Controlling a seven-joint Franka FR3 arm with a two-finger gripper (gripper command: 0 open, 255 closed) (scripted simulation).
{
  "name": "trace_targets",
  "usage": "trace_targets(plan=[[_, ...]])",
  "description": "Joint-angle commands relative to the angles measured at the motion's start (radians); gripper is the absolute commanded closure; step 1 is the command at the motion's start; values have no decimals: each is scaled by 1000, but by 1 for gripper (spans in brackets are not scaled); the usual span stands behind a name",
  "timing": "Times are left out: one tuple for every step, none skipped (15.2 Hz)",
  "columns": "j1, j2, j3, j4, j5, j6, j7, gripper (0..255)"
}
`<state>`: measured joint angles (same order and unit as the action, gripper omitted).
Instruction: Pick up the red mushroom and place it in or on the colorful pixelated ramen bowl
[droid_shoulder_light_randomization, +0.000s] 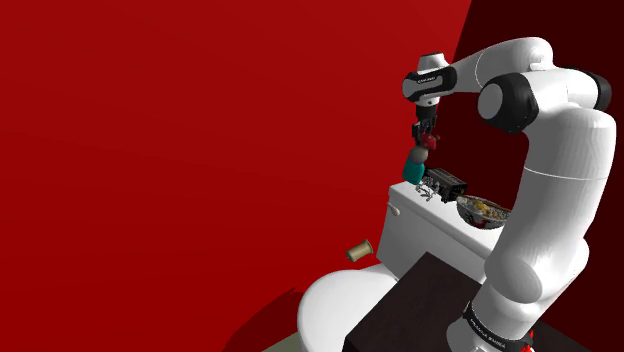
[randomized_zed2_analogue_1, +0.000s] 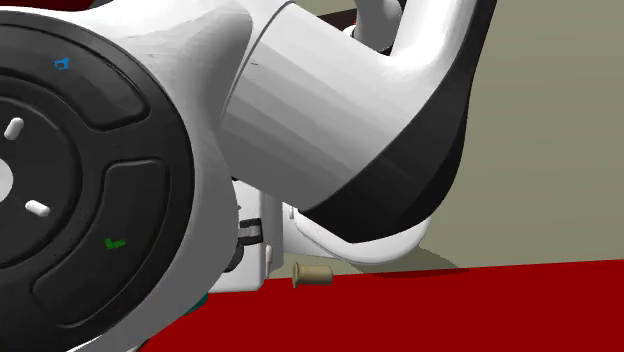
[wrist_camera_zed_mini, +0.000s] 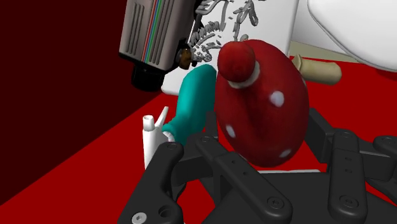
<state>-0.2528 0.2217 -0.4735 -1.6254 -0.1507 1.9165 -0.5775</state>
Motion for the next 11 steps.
trace_targets(plan=[[0, -2, 0, 17, 0, -19, -3, 255], [1, -38, -6, -24, -15, -9, -6, 255], [0, -73, -12, -63, -31, 0, -10, 255], [-1, -107, -18, -100, -47, 7, -13, 255], [-3, -141, -24, -136, -63, 14, -17, 255], [-6, -175, -29, -169, -79, 19, -21, 255], [-9, -208, -35, -201, -96, 23, -25, 255], [-14, -241, -40, -232, -112, 27, -30, 255], [-19, -273, -44, -261, -128, 29, -34, 255], [-25, -304, -49, -289, -144, 31, -40, 255], [-32, -336, -54, -315, -160, 31, -45, 255]])
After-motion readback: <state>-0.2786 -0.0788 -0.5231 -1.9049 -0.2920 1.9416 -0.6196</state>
